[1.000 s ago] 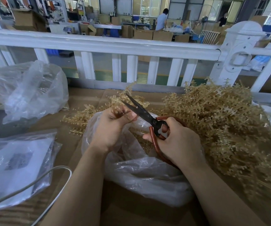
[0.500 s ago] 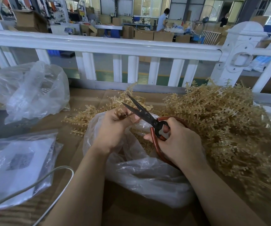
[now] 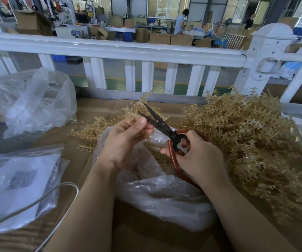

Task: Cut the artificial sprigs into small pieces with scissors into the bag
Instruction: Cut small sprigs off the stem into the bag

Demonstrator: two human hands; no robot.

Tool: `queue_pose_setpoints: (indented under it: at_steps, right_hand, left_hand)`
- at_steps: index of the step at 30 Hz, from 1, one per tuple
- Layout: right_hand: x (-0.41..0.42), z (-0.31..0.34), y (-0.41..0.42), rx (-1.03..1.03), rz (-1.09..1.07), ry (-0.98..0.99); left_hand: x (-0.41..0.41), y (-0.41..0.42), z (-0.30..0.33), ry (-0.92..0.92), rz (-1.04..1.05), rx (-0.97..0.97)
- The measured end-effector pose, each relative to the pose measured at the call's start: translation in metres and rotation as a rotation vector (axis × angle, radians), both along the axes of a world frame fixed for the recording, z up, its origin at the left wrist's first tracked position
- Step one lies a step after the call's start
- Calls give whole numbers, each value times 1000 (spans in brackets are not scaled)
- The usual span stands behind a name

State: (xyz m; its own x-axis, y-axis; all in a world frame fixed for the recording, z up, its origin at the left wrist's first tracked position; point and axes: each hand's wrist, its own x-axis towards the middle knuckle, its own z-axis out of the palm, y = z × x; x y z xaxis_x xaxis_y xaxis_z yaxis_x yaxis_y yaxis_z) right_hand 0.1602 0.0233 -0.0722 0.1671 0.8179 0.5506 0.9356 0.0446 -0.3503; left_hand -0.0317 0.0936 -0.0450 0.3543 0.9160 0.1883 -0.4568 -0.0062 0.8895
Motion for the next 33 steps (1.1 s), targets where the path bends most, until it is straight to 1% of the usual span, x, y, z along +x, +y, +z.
queue_pose_setpoints:
  at_steps: [4,10,15,19,24,29,33]
  right_hand:
    - [1,-1,0,1,13,23]
    - [0,1,-2,21,35,28]
    - [-3,1,-1,79,22,-37]
    - [-1,1,1,100,2,-86]
    - [1,-1,5,95,-13,-76]
    - [2,-1,5,82,-17,-94]
    - [3,-2,5,51,-18,-88]
  left_hand:
    - [-1,1,0,7,-1,-3]
    - [-1,5,-3,24,24,48]
    - [0,3,-5,173,135,150]
    - [0,1,-5,226,126,220]
    - [1,4,-8,278,150,251]
    - [2,3,-8,274,164,238]
    - [4,6,-11,200,180,175]
